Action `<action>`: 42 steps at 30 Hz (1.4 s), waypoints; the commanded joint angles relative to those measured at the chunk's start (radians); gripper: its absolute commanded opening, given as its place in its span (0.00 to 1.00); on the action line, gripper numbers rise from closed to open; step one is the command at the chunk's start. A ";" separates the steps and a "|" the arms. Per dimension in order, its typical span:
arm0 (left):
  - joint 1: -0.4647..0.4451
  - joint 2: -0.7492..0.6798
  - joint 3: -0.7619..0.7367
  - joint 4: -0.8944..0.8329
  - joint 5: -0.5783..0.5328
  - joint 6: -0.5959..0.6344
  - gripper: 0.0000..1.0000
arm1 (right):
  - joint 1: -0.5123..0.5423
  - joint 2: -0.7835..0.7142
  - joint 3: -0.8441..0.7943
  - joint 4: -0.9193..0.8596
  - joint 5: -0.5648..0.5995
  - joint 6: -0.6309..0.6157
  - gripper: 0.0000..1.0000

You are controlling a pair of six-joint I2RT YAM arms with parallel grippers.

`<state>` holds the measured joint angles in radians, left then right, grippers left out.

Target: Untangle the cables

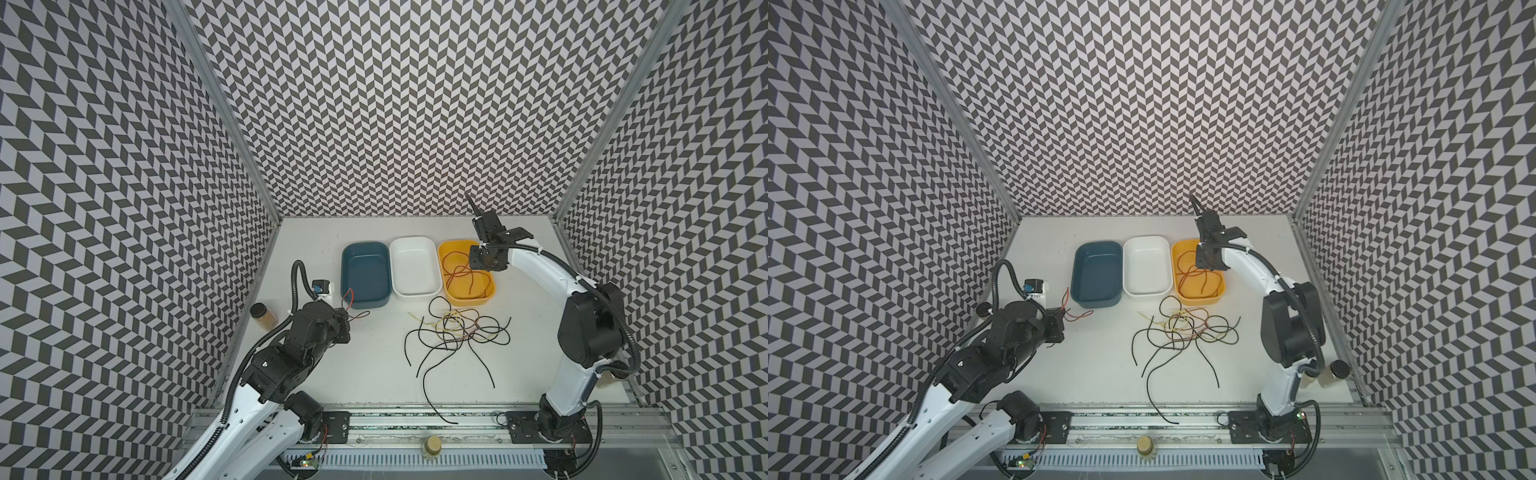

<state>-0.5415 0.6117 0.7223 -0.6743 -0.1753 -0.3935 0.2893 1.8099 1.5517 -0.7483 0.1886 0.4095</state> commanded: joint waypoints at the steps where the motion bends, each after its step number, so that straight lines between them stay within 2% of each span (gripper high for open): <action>1: -0.009 -0.003 0.009 -0.010 -0.024 0.003 0.00 | -0.005 -0.091 0.008 -0.030 0.016 0.006 0.52; 10: -0.016 -0.001 0.015 -0.008 -0.027 0.006 0.00 | -0.002 -0.403 -0.146 0.027 -0.125 -0.013 0.61; 14: -0.036 0.009 0.037 0.003 -0.021 0.018 0.00 | 0.003 -0.594 -0.240 0.000 -0.133 -0.019 0.69; 18: -0.107 0.035 0.093 -0.003 -0.041 0.030 0.00 | 0.007 -0.808 -0.369 -0.002 -0.162 -0.017 0.80; 22: -0.232 0.083 0.188 -0.020 -0.137 0.074 0.00 | 0.014 -0.992 -0.442 -0.059 -0.184 -0.003 0.90; 25: -0.317 0.148 0.277 -0.034 -0.176 0.111 0.00 | 0.015 -1.107 -0.465 -0.120 -0.165 -0.015 0.92; 28: -0.367 0.236 0.372 -0.042 -0.152 0.141 0.00 | 0.015 -1.184 -0.454 -0.195 -0.140 -0.052 0.92; 33: -0.386 0.415 0.523 0.003 -0.057 0.168 0.00 | 0.015 -1.288 -0.447 -0.269 -0.111 -0.106 0.93; 36: -0.402 0.537 0.609 0.051 -0.036 0.216 0.00 | 0.015 -1.339 -0.462 -0.286 -0.090 -0.136 0.93; 39: -0.403 0.672 0.697 0.089 -0.035 0.279 0.00 | 0.015 -1.382 -0.478 -0.293 -0.076 -0.148 0.92; 42: -0.402 0.810 0.791 0.108 -0.078 0.326 0.00 | 0.015 -1.417 -0.490 -0.290 -0.083 -0.144 0.92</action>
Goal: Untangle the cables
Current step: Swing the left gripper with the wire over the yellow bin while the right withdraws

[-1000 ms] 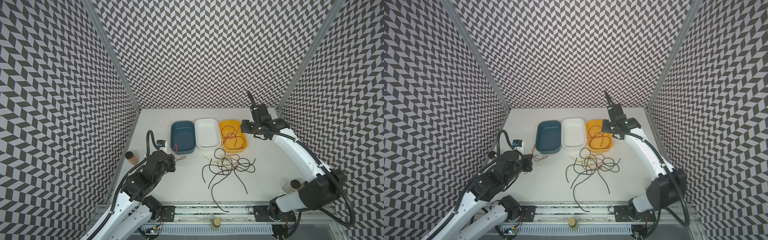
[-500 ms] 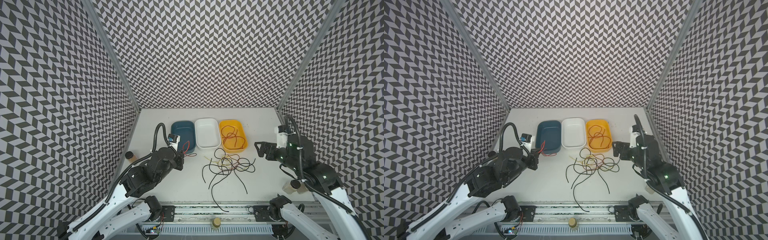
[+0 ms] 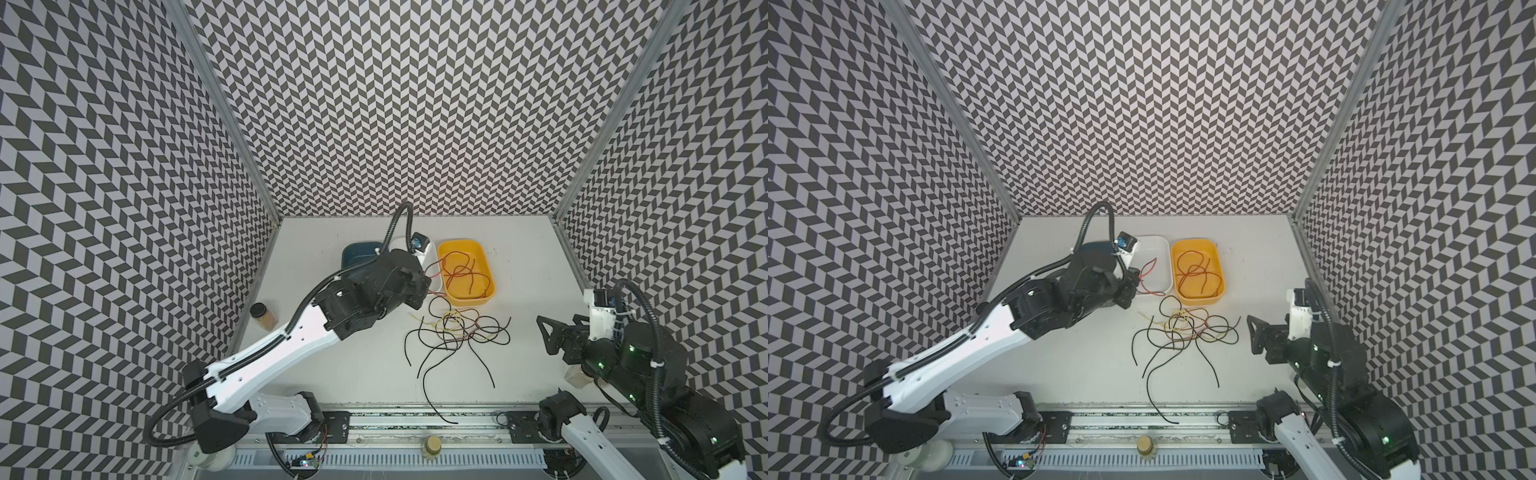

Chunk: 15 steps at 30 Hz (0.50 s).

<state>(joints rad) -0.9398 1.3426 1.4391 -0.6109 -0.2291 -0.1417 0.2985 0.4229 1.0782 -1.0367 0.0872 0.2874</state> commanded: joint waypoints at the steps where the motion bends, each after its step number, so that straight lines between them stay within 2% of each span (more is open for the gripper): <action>1: -0.005 0.123 0.107 0.046 -0.023 0.081 0.00 | 0.005 -0.039 -0.019 0.000 0.016 -0.022 0.92; 9: 0.003 0.451 0.340 0.098 0.004 0.084 0.00 | 0.005 -0.125 -0.064 0.014 -0.009 0.011 0.91; 15: 0.050 0.641 0.488 0.131 0.045 0.047 0.00 | 0.005 -0.196 -0.098 0.020 0.003 0.018 0.91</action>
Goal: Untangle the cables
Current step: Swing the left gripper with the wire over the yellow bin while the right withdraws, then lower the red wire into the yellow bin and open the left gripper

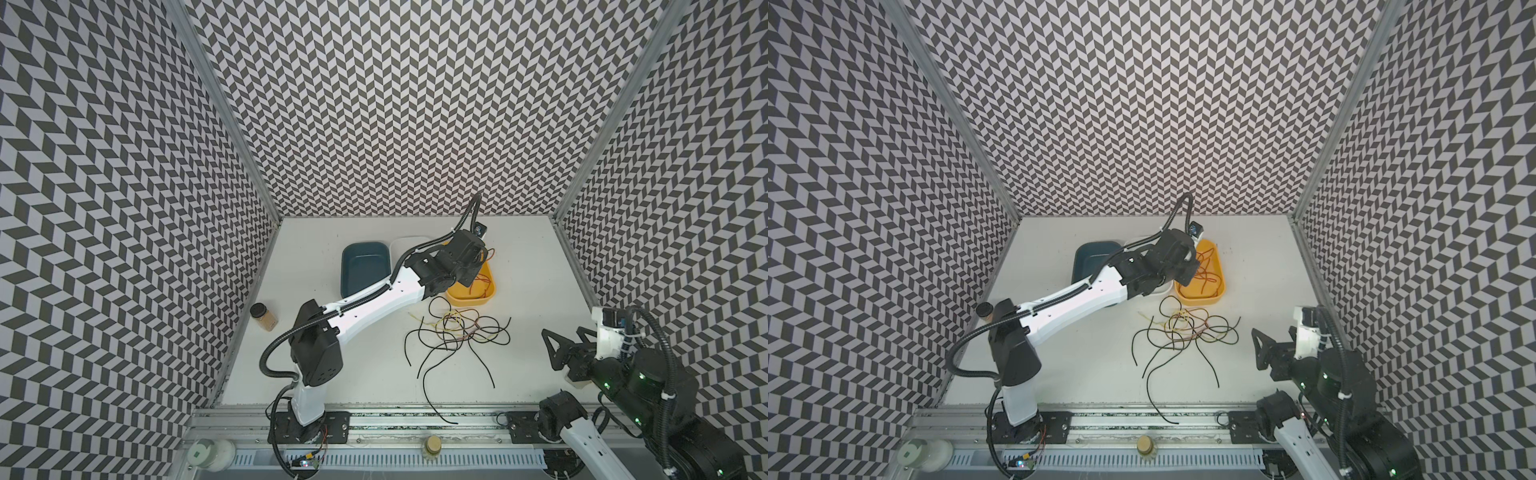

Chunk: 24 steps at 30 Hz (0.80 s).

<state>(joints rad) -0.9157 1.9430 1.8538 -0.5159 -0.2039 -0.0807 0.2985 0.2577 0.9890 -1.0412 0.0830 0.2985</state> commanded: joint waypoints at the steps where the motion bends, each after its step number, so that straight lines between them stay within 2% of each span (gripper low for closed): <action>1: 0.032 0.077 0.110 0.030 0.021 -0.019 0.00 | 0.005 -0.040 -0.014 0.024 0.010 0.010 0.90; 7: 0.054 0.268 0.280 -0.029 0.018 -0.087 0.00 | 0.006 -0.067 -0.044 0.030 0.002 0.020 0.90; 20: 0.116 0.430 0.289 0.064 0.090 -0.395 0.00 | 0.007 -0.078 -0.064 0.041 0.006 0.017 0.90; 24: 0.120 0.471 0.337 0.051 0.113 -0.446 0.00 | 0.006 -0.077 -0.067 0.044 0.003 0.016 0.90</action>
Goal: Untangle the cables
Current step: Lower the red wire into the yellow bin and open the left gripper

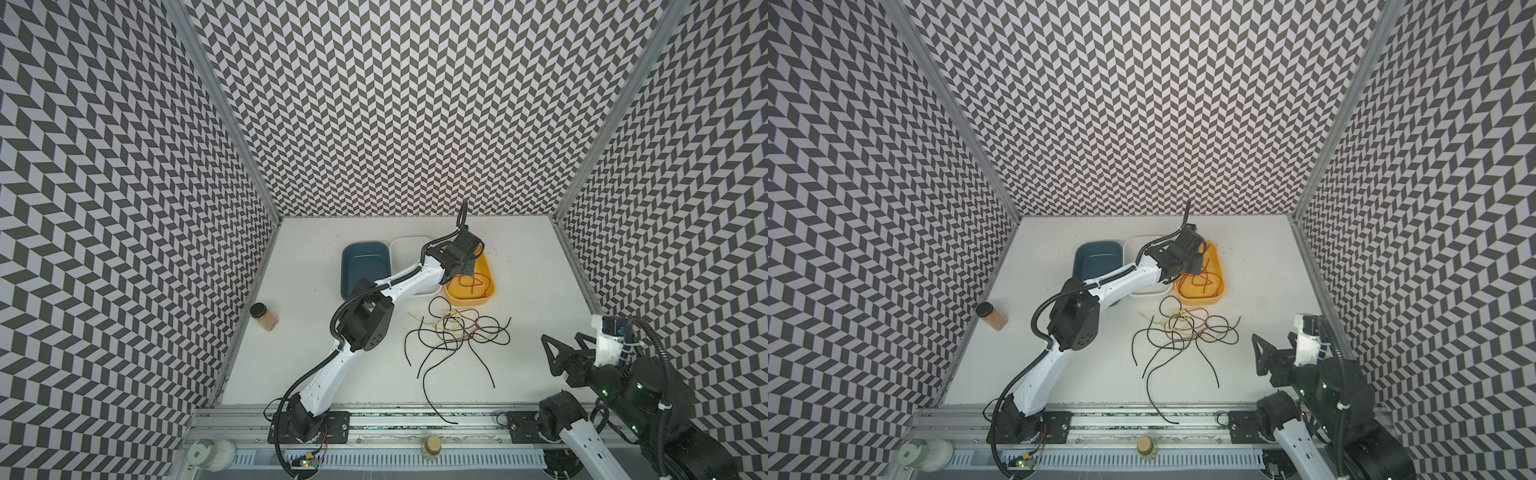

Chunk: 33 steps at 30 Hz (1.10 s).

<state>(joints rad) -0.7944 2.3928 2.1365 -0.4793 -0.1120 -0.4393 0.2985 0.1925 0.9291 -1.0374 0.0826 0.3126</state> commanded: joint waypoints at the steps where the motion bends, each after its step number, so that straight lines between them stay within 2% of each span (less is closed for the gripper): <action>1: -0.002 0.031 0.078 -0.001 0.021 -0.099 0.00 | 0.007 -0.011 -0.008 0.040 0.003 0.003 0.90; 7: -0.018 0.040 0.234 -0.122 -0.039 -0.119 0.00 | 0.006 -0.010 -0.013 0.042 0.000 0.001 0.90; 12: -0.024 0.018 0.243 -0.090 -0.054 -0.195 0.00 | 0.007 -0.005 -0.017 0.051 -0.002 0.000 0.90; 18: -0.014 0.057 0.188 -0.026 -0.066 -0.276 0.00 | 0.006 -0.002 -0.018 0.046 -0.009 -0.001 0.90; 25: 0.020 0.048 0.031 0.021 -0.104 -0.368 0.00 | 0.005 0.001 -0.021 0.051 -0.011 -0.002 0.90; 33: 0.022 0.039 -0.043 0.026 -0.147 -0.371 0.00 | 0.006 0.002 -0.025 0.057 -0.012 -0.005 0.89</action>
<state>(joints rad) -0.7631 2.4382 2.0941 -0.4709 -0.2108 -0.7868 0.2985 0.1925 0.9123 -1.0191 0.0761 0.3115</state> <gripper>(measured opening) 0.048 0.896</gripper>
